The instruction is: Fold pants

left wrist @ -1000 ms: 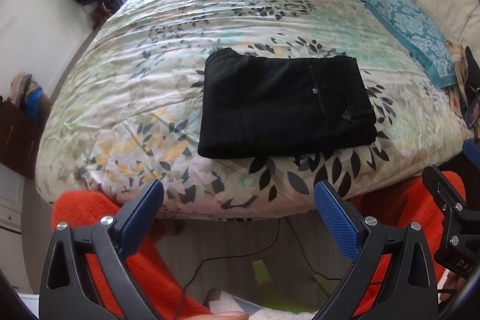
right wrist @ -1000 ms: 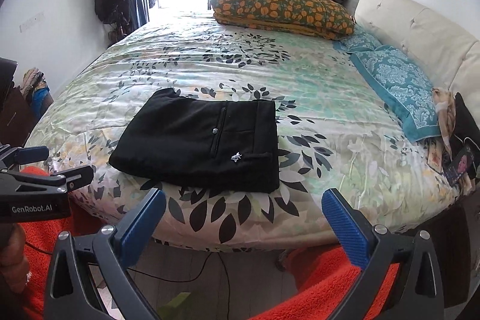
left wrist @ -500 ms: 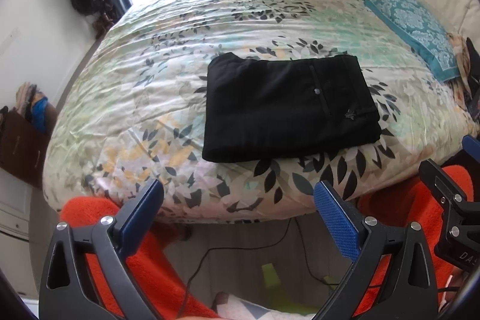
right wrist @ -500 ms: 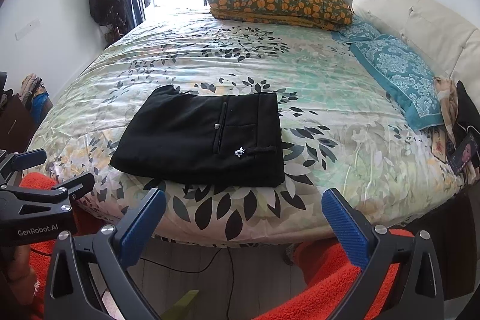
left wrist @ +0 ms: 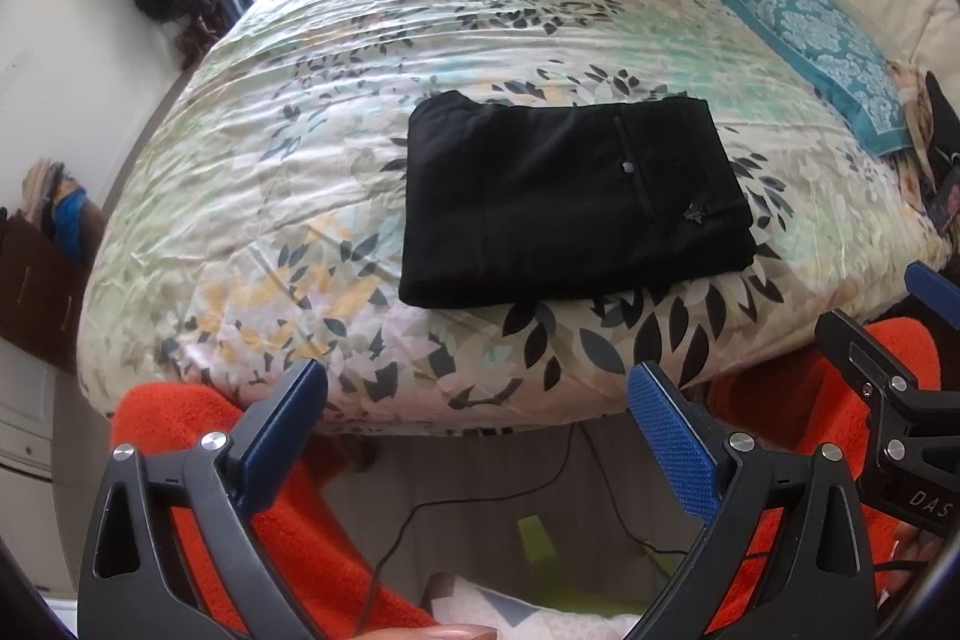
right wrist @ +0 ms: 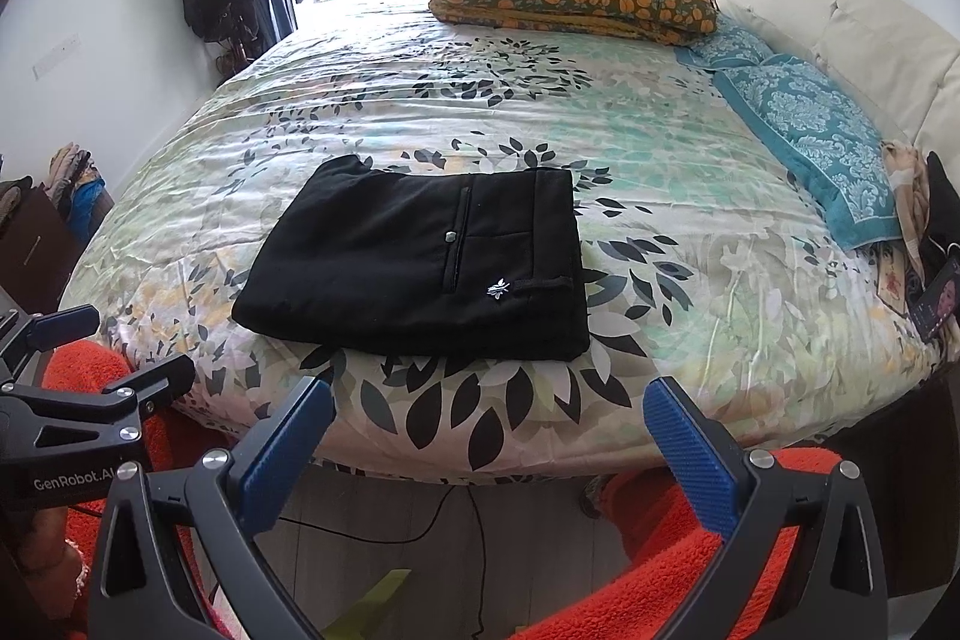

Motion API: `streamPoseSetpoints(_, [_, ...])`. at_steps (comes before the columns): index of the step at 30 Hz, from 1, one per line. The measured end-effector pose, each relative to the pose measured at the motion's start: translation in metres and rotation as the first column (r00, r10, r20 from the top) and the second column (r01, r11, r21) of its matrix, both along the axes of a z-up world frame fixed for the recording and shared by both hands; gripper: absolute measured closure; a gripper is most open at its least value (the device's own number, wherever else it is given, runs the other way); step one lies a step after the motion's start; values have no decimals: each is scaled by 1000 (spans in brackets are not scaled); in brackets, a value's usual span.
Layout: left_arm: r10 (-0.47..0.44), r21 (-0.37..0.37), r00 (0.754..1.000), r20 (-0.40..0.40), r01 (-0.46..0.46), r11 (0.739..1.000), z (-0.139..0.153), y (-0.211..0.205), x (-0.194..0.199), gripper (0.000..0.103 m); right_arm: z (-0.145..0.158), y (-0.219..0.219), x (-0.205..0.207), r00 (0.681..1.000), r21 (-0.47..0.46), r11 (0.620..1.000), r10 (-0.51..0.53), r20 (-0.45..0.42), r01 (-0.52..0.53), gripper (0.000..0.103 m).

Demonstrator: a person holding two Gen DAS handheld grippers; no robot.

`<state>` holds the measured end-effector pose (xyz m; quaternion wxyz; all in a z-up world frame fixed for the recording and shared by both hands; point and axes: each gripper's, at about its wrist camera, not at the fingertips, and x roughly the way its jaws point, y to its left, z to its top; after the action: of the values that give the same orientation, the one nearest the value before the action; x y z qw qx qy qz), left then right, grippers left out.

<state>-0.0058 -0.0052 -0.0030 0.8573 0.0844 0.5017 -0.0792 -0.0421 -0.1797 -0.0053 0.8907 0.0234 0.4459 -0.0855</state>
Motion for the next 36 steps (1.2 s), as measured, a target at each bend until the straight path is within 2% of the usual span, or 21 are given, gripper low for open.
streamPoseSetpoints(9, [3, 1, 1000, -7, -3, 1000, -3, 1, 0, 2, -7, 6, -1, 999, 12, 1000, 29, -36, -28, 0])
streamPoseSetpoints(36, [-1, 14, 999, -40, 2, 1000, -15, 2, 3, 2, -10, 10, 0, 998, 14, 999, 41, -50, -41, 0])
